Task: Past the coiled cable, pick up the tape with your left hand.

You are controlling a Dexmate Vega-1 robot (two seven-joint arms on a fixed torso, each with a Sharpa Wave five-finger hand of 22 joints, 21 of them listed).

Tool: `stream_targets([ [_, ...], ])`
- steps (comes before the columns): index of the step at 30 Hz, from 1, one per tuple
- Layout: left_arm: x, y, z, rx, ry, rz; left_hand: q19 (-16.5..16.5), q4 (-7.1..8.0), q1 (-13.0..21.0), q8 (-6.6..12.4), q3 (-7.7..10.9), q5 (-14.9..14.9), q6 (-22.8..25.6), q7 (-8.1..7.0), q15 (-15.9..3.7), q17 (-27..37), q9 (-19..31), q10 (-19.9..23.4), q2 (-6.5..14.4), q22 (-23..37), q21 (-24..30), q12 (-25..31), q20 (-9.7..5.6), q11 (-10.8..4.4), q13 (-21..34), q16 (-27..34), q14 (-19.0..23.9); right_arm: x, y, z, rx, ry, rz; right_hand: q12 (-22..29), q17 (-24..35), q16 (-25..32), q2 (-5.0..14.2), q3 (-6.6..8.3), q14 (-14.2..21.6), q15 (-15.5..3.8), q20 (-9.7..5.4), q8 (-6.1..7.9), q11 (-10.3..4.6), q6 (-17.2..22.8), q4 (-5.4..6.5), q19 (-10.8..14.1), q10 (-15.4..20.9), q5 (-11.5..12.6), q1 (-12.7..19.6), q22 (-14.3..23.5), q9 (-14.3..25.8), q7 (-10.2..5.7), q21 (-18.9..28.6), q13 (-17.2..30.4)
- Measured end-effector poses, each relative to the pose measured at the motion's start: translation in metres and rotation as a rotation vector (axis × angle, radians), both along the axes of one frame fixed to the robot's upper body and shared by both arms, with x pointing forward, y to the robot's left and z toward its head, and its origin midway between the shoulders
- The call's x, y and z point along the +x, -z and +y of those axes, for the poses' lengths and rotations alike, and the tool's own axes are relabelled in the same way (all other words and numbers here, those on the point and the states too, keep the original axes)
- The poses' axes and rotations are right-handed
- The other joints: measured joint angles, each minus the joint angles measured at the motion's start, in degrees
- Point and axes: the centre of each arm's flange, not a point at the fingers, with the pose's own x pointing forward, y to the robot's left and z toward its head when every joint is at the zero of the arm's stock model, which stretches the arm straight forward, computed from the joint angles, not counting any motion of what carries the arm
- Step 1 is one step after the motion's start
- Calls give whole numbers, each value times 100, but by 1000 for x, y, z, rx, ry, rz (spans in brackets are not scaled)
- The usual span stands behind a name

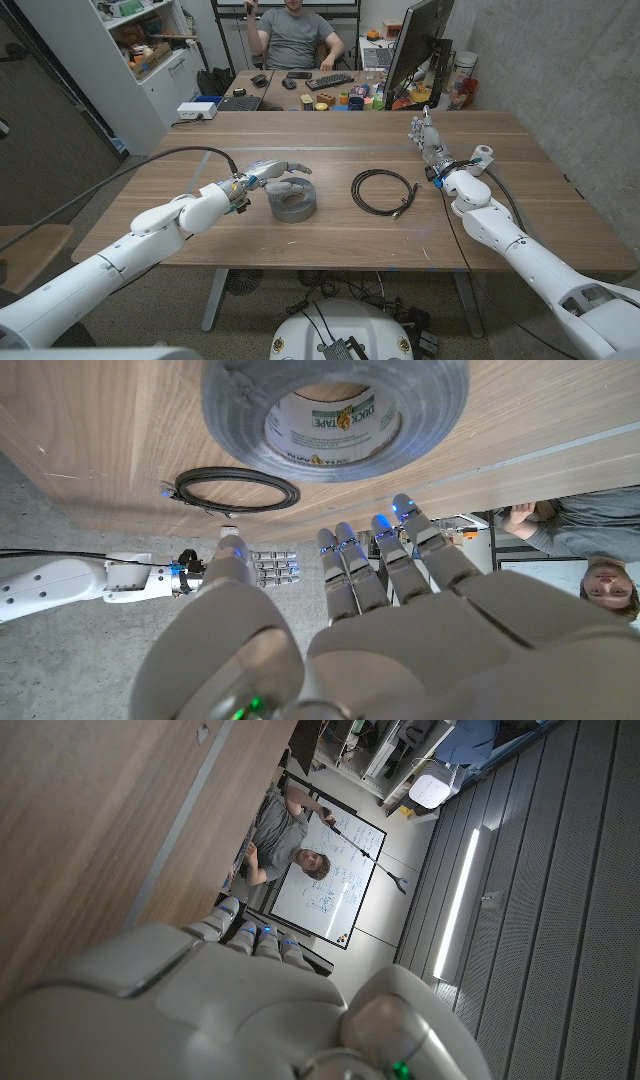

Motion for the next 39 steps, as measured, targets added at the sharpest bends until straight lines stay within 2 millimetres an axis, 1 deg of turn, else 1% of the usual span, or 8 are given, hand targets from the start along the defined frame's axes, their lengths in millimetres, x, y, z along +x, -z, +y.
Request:
stream_targets([
  [7,-17,3,4,45,-9,-26,0,59,-21,44,-60,0,155,-72,3,50,5,260,-45,27,-26,128,0,-68,47,45,146,3,-1,-1,-17,14,-1,0,0,0,0,0,0,0,0,0,0,0,0,0,0,0,0,0,0,0,0,0],
  [12,-32,3,10,59,-21,-34,0,81,-35,44,-81,0,217,-73,-3,93,5,380,-59,28,-43,171,0,-114,78,105,303,5,-3,-1,-27,23,-3,0,0,0,0,0,0,0,0,0,0,0,0,0,0,0,0,0,0,0,0,0],
  [19,-41,11,17,63,-42,-28,-1,96,-35,133,-96,0,435,-118,14,159,5,584,-59,27,-43,238,0,-175,107,192,449,7,-5,-2,-34,28,-6,0,0,0,0,0,0,0,0,0,0,0,0,0,0,0,0,0,0,0,-45,1],
  [23,-38,18,21,70,-66,-23,-1,96,-35,177,-96,0,553,-143,-6,187,4,665,-59,27,-43,283,0,-175,132,235,529,7,-6,-2,-39,30,-8,0,0,0,0,0,0,0,32,0,0,0,0,-32,0,0,0,0,0,0,-45,0],
  [31,-24,39,31,66,-122,26,-14,96,-24,177,-96,0,538,-157,-19,235,32,696,-48,21,-91,283,-12,-204,159,234,533,5,-8,-5,-44,34,-13,0,0,0,0,0,0,0,64,0,0,0,0,-20,0,0,0,0,0,0,-45,0],
  [35,-17,45,33,80,-146,30,-11,69,98,177,-68,0,561,-197,-31,233,31,739,56,13,-124,310,-32,-246,186,233,546,3,-8,-7,-44,35,-15,0,0,0,0,0,0,0,84,0,0,0,0,-1,0,0,0,0,0,0,-45,1],
  [37,-12,48,32,92,-158,29,20,23,219,177,-23,34,605,-240,-78,232,31,800,69,12,-123,334,-62,-226,207,234,580,2,-8,-8,-41,35,-16,0,0,0,0,-1,0,0,84,0,0,0,1,-1,0,0,0,0,0,0,-45,1],
  [39,-9,50,31,107,-169,25,30,-3,338,210,11,34,655,-290,-189,232,31,877,99,4,-121,354,-73,-246,216,238,497,2,-8,-8,-39,34,-17,0,0,0,0,-18,0,0,84,0,0,0,18,-1,0,0,0,0,0,0,-45,1],
])
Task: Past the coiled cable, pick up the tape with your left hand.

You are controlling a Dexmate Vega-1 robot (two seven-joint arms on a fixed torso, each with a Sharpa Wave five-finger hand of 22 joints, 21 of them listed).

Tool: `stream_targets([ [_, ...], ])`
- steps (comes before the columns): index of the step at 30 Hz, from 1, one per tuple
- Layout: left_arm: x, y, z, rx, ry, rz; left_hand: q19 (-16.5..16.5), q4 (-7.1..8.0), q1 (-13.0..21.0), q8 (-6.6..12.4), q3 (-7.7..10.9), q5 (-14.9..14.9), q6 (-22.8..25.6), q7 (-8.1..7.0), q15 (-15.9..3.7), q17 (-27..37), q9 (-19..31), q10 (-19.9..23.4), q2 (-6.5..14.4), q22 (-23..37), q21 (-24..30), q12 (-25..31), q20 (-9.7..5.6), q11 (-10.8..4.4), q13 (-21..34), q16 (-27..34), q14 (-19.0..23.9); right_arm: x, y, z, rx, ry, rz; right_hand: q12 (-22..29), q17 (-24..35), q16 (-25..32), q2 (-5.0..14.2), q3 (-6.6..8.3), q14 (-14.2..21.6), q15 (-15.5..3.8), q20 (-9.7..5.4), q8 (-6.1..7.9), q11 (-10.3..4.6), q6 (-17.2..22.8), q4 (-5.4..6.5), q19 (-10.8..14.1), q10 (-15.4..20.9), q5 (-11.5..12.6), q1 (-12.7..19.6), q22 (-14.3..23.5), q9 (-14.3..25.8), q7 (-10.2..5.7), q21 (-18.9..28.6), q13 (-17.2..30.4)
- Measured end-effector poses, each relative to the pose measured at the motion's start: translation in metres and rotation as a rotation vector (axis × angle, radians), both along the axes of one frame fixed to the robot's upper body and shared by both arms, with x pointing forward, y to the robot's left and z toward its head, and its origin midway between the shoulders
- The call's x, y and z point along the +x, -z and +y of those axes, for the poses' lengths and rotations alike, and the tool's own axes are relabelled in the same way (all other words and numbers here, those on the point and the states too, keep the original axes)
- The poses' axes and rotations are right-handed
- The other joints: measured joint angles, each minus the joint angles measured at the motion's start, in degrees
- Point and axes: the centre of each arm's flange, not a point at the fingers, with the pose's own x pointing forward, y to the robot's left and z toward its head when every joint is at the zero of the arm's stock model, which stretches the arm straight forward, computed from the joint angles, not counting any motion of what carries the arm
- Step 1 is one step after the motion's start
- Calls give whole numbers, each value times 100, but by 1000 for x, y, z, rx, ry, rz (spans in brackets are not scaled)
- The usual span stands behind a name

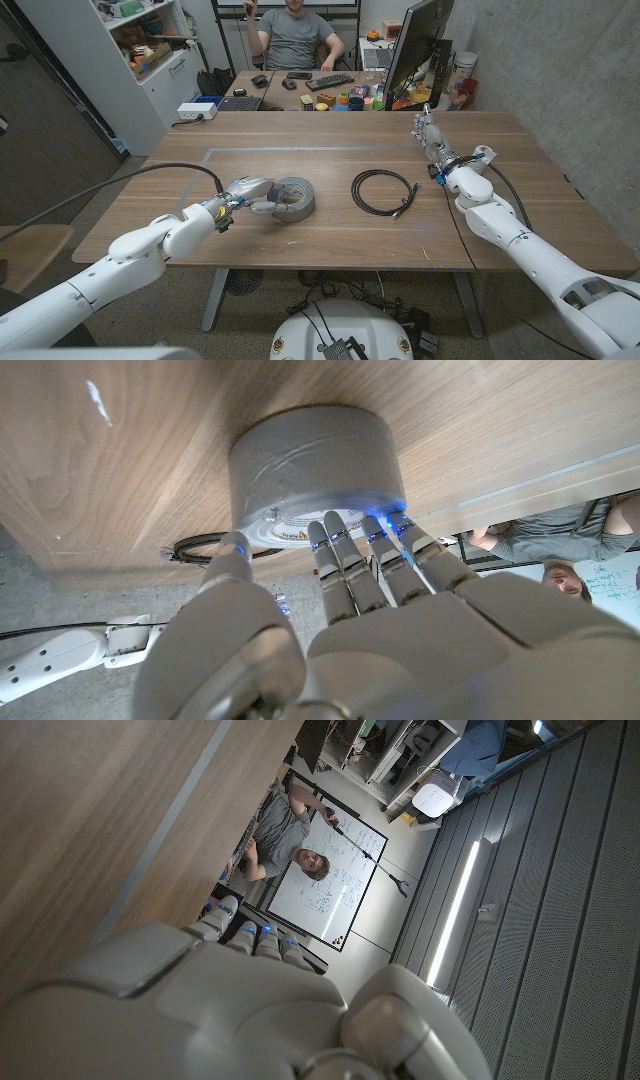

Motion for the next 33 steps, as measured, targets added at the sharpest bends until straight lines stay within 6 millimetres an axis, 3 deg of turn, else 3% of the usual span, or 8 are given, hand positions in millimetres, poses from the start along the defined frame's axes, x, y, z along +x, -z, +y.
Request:
stream_targets([
  [7,12,7,-15,156,-46,-62,10,14,491,379,150,-34,619,-163,-42,-68,93,836,-159,-5,0,466,-34,-10,402,-4,-145,-3,-1,-1,12,-8,-12,0,0,0,0,-6,0,0,0,0,0,0,6,0,0,0,0,0,0,0,-18,0],
  [9,15,7,-18,234,-76,-106,-5,-87,1343,439,124,-98,689,-164,-67,-68,131,878,123,-867,-4,537,-40,-2,493,-3,-578,-4,-1,-2,17,-10,-15,0,0,0,0,-6,0,0,0,0,0,0,6,0,0,0,0,0,0,0,-44,0],
  [13,17,10,-33,356,-82,-162,-1,-66,1367,443,89,-102,695,-161,-66,-68,133,919,158,-830,3,628,-39,35,527,-2,-578,-5,-2,-3,23,-14,-20,0,0,0,0,-6,0,0,0,0,0,0,6,0,0,0,0,0,0,0,-44,1],
  [14,18,8,-34,370,-85,-174,2,-57,1422,626,33,-150,728,-129,-66,-68,300,979,103,-826,71,799,-36,53,767,1,-577,-5,-2,-3,25,-15,-20,0,0,0,0,-6,0,0,0,0,0,0,6,0,1,0,0,0,0,0,-44,0],
  [15,18,9,-36,391,-84,-185,56,-25,1698,1189,-113,-276,855,3,-59,-67,794,997,-173,-817,221,1115,17,69,1018,167,-568,-5,-2,-4,28,-15,-20,0,0,0,0,-6,0,0,0,0,-24,-4,6,0,24,0,0,0,0,-4,-44,0],
  [17,19,7,-38,402,-85,-195,244,96,1903,1867,-281,-450,821,141,-231,1070,1452,1216,-373,-283,369,1219,206,132,1018,1390,828,-6,-2,-5,30,-15,-23,0,0,0,0,-6,0,0,0,0,-32,-32,6,0,32,0,0,0,0,-32,-44,0],
  [28,18,10,-49,365,-106,-267,502,298,2095,1872,-500,-507,973,304,-266,1071,2015,1561,-355,350,549,1235,464,289,1018,1499,1403,-11,1,-19,43,8,-27,0,0,0,0,-6,0,0,20,0,-32,-31,6,21,32,0,0,0,0,-31,-44,0],
  [33,14,3,-38,267,-138,-290,523,93,2502,1875,-787,-525,1348,355,-295,1078,1852,1851,-508,483,588,1288,336,269,1016,1499,1910,-12,0,-18,32,11,-31,0,0,0,0,-6,0,0,20,0,-53,-31,5,21,10,0,0,0,0,-31,-44,0],
])
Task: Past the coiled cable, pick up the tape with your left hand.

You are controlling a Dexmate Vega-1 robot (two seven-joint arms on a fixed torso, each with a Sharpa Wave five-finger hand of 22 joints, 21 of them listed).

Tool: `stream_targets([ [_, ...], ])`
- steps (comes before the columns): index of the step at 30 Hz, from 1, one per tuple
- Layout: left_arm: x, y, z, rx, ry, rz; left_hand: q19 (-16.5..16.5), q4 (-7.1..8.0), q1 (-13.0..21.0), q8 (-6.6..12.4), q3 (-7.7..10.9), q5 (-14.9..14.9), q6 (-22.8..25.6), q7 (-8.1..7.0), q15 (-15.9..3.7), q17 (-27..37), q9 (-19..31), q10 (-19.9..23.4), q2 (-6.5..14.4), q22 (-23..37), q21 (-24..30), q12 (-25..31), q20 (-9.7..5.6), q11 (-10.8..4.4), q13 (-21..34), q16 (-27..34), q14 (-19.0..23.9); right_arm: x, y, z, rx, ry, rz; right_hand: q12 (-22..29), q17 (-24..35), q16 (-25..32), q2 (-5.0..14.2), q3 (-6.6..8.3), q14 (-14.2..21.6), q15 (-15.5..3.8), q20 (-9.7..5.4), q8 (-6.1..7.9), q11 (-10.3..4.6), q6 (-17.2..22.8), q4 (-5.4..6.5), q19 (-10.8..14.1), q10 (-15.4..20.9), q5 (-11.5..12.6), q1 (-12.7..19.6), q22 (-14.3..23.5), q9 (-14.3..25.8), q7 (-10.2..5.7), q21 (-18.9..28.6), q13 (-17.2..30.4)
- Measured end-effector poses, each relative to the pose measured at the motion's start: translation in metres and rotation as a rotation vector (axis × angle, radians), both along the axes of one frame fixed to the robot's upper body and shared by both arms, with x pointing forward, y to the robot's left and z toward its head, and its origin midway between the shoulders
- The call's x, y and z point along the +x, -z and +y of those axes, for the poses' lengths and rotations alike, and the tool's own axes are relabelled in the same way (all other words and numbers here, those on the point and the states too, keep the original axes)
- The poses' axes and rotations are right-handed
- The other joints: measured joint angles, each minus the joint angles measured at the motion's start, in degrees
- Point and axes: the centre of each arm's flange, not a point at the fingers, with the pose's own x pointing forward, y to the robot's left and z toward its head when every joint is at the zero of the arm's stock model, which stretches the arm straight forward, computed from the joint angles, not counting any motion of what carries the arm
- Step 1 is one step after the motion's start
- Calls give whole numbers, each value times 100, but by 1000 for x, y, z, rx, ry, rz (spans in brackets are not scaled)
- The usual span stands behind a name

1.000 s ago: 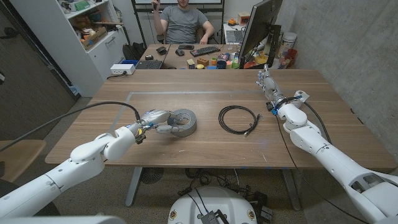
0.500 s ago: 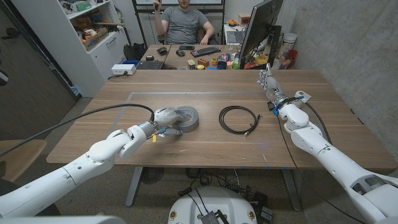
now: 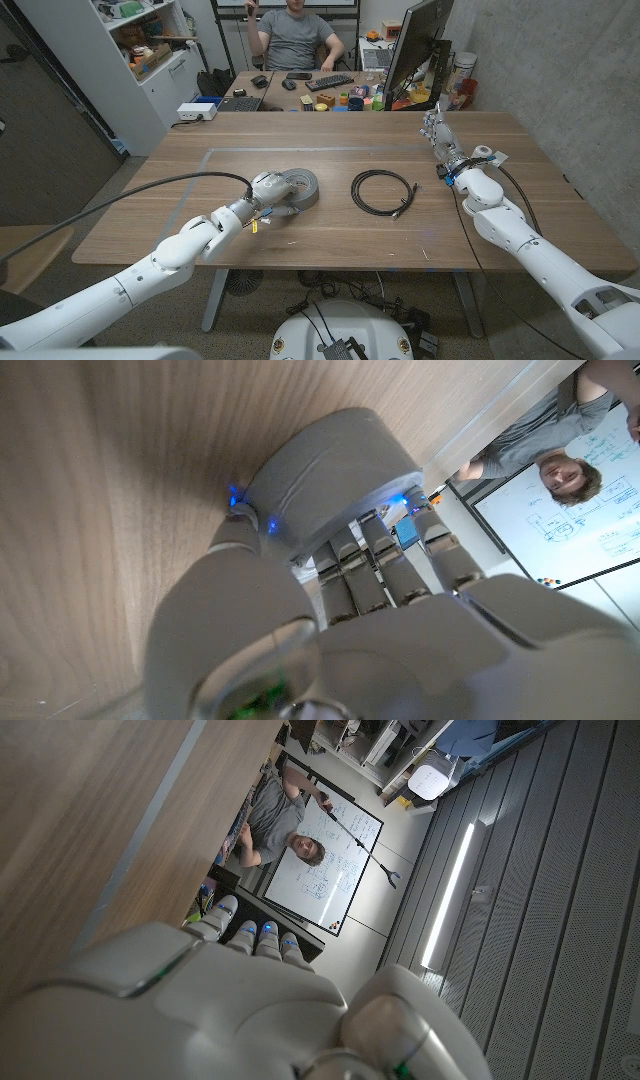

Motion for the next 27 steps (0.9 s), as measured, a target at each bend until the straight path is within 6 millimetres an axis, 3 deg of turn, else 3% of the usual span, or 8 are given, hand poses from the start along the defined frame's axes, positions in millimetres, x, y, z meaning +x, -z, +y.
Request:
stream_targets([
  [1,-1,-4,3,-25,-10,-13,107,-35,147,7,-41,-5,175,-72,39,0,-3,46,-114,-13,0,438,-98,6,0,0,334,0,0,1,-3,-2,0,0,0,0,0,0,0,0,0,0,0,0,0,0,0,0,0,0,0,0,0,0],
  [2,-4,-14,6,-57,-16,-35,267,-46,217,324,-53,-3,189,-86,94,0,-3,46,-178,-49,-15,766,-240,6,0,0,529,0,0,4,-9,-4,-1,0,0,0,0,0,0,0,0,0,0,0,0,0,0,0,0,0,0,0,0,0],
  [3,-6,-19,7,-70,-16,-46,376,-68,287,779,-75,6,207,-107,121,0,-2,159,-242,-69,-22,1001,-348,-77,3,368,632,0,0,5,-13,-4,0,0,0,0,0,0,0,0,0,0,0,0,0,0,0,0,0,0,0,0,-26,0],
  [4,-8,-25,9,-95,-18,-65,411,-74,312,903,-80,8,260,-161,130,0,-2,236,-267,-69,-22,1054,-384,-149,3,577,658,0,-1,6,-18,-6,0,0,0,0,0,0,0,0,0,0,0,0,0,0,0,0,0,0,0,0,-39,0],
  [6,-16,-43,9,-114,-10,-102,397,-65,308,906,-88,16,260,-161,143,348,-3,237,-263,-73,-17,1113,-402,-151,11,698,691,0,0,6,-21,-4,2,0,0,0,0,0,0,0,0,0,0,0,0,0,0,0,0,0,0,0,-39,0],
  [12,-35,-93,25,-235,-17,-247,378,-48,239,982,-104,27,259,-160,132,354,-75,257,-194,-83,-18,1114,-420,-170,14,696,723,1,-4,14,-40,-10,-1,0,0,0,0,0,0,0,0,0,0,0,0,0,0,0,0,0,0,0,-39,0],
  [27,-67,-182,33,-316,-5,-467,270,-48,220,1036,-105,63,259,-158,102,1436,-236,274,-175,-139,-56,1113,-416,-187,188,503,752,1,-9,20,-53,-10,-7,0,0,0,0,0,0,0,0,0,1,0,0,0,0,0,0,0,0,0,-39,0],
])
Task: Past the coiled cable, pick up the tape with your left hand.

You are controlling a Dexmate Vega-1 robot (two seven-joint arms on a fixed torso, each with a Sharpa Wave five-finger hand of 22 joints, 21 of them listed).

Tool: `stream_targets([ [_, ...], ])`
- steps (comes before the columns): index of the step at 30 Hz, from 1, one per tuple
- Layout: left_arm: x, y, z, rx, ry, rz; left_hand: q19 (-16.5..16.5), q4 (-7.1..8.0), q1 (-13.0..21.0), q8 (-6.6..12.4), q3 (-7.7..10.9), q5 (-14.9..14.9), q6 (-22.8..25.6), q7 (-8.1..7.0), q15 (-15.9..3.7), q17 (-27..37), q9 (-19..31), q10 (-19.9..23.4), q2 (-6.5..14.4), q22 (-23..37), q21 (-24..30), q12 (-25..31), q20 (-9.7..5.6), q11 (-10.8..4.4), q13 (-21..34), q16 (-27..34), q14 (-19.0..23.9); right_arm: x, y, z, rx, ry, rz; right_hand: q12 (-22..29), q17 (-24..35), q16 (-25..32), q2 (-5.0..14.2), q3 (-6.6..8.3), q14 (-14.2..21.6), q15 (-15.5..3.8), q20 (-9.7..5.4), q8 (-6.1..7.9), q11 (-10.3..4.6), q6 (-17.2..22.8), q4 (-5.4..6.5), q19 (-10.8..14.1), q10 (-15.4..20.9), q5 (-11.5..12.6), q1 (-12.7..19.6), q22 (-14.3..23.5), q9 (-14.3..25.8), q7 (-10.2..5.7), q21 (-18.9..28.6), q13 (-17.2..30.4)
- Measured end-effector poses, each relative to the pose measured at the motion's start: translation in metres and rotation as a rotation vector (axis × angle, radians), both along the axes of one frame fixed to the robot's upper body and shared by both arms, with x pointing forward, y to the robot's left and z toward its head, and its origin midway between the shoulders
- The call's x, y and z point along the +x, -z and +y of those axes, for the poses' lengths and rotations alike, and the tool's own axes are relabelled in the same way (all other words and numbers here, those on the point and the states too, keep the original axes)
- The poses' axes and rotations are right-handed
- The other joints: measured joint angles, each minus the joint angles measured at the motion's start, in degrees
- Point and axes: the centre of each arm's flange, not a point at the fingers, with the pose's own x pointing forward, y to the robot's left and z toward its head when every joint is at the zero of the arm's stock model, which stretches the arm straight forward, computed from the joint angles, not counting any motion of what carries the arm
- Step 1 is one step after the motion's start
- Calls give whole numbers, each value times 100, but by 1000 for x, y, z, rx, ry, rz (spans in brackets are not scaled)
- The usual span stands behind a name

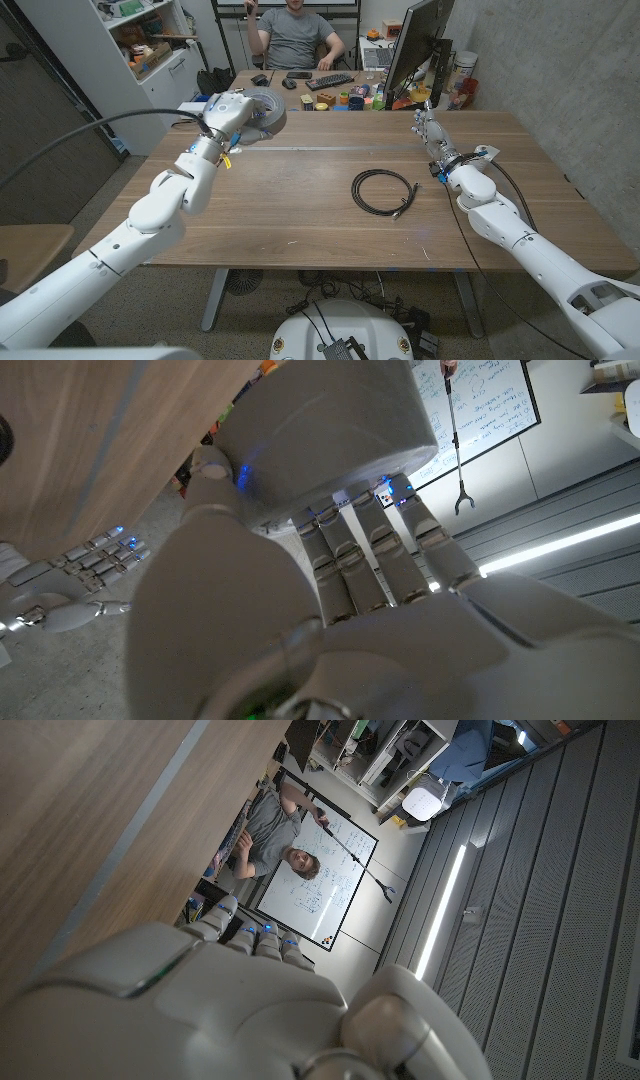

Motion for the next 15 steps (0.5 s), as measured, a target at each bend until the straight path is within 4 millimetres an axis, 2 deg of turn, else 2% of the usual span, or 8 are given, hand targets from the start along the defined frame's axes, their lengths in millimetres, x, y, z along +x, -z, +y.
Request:
stream_targets([
  [2,-4,-15,-1,-1,-2,-26,-29,13,0,33,-13,0,0,0,1,227,-30,4,0,0,-31,0,-17,-4,12,-10,1,0,-1,0,-1,1,-2,0,0,0,0,0,0,0,0,0,0,0,0,0,0,0,0,0,0,0,0,0],
  [6,-11,-41,-3,-6,-6,-66,-61,22,0,79,-24,0,0,0,0,256,-49,14,0,-22,-33,-6,0,-13,84,-44,40,-1,-3,1,-1,3,-7,0,0,0,0,0,0,0,0,0,0,0,0,0,0,0,0,0,0,0,-41,0],
  [9,-16,-55,-5,-12,0,-95,-61,22,0,80,-24,0,0,0,-11,681,-69,15,0,-22,-33,-11,0,-14,283,-85,51,-1,-3,1,-1,4,-8,0,0,0,0,0,0,0,0,0,0,0,0,0,0,0,0,0,0,0,-41,0],
  [15,-24,-78,-7,-22,-5,-127,-61,16,0,143,-31,0,0,0,-24,878,-101,16,0,-52,-33,24,0,-15,283,-132,84,-2,-8,-3,1,11,-17,0,0,0,0,-17,0,0,0,0,0,0,-17,0,0,0,0,0,0,0,-40,0],
])
